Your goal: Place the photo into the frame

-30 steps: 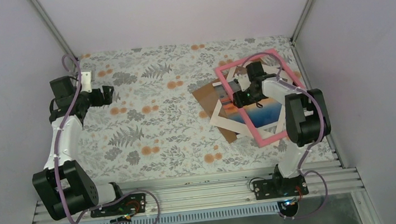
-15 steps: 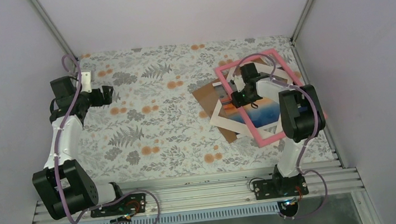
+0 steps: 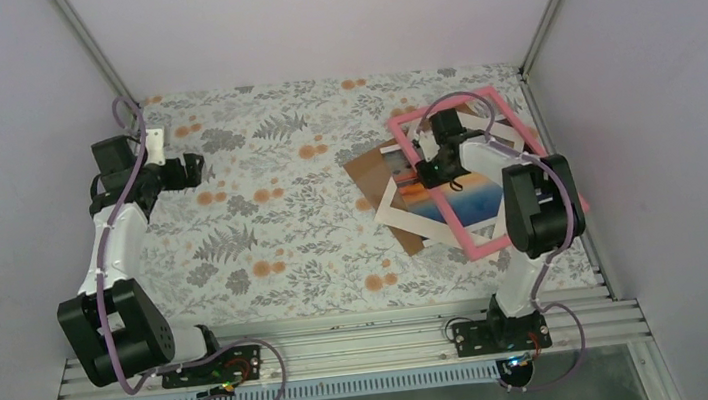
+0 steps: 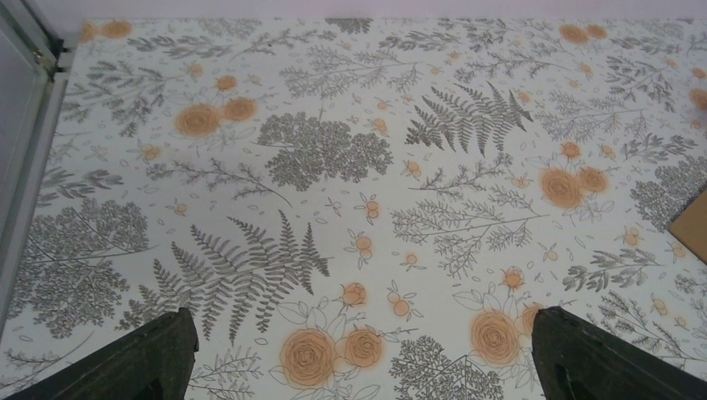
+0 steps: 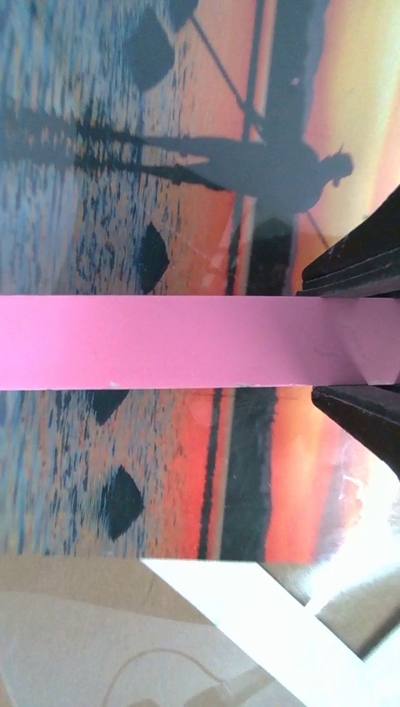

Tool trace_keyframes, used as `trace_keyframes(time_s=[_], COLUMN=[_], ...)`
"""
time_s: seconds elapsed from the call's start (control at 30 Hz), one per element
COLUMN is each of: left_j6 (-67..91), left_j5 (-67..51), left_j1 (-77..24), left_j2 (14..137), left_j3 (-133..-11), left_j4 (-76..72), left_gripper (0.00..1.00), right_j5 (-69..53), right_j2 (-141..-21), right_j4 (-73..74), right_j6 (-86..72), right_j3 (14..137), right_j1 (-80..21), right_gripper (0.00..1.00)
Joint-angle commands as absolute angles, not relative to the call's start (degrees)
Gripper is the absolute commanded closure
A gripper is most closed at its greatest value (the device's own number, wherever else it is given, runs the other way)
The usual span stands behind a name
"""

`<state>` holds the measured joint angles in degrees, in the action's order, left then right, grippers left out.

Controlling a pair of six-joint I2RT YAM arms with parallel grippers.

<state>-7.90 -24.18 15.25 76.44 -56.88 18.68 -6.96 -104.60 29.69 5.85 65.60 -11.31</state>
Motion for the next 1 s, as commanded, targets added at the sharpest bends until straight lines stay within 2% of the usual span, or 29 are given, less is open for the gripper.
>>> trace_keyframes(time_s=[0.0,0.27,0.47,0.6,0.7,0.97], left_j6=[-8.44,-10.93,-11.46,-11.50,-10.79,-5.44], left_j5=[-27.06,-28.42,-28.93,-32.31,-35.36,-44.96], left_j1=[14.94,12.52,10.81,10.22,9.98,9.51], left_j2=[77.00,75.45,75.67,75.57,75.80,76.04], left_j3=[-58.96,-58.42,-59.59,-61.31,-63.13,-67.67], left_j4=[19.47,19.49,19.99,20.81,21.44,18.81], left_gripper=[0.00,0.00,0.00,0.00,0.00,0.00], right_j5=[-6.37,-1.47,-0.82,-11.16,-23.24,-49.20], right_j2=[-97.93,-89.39,-85.64,-84.67,-84.90,-86.14], right_j4=[31.63,32.41,32.72,34.87,36.27,31.17], right_j6=[5.69,7.69,9.47,10.90,11.36,4.67], right_j3=[68.95,72.73,77.05,84.46,89.53,97.26], right_j1=[-11.78,-11.17,-10.72,-10.64,-10.72,-11.09], right_gripper=[0.81,0.96,0.96,0.96,0.96,0.97])
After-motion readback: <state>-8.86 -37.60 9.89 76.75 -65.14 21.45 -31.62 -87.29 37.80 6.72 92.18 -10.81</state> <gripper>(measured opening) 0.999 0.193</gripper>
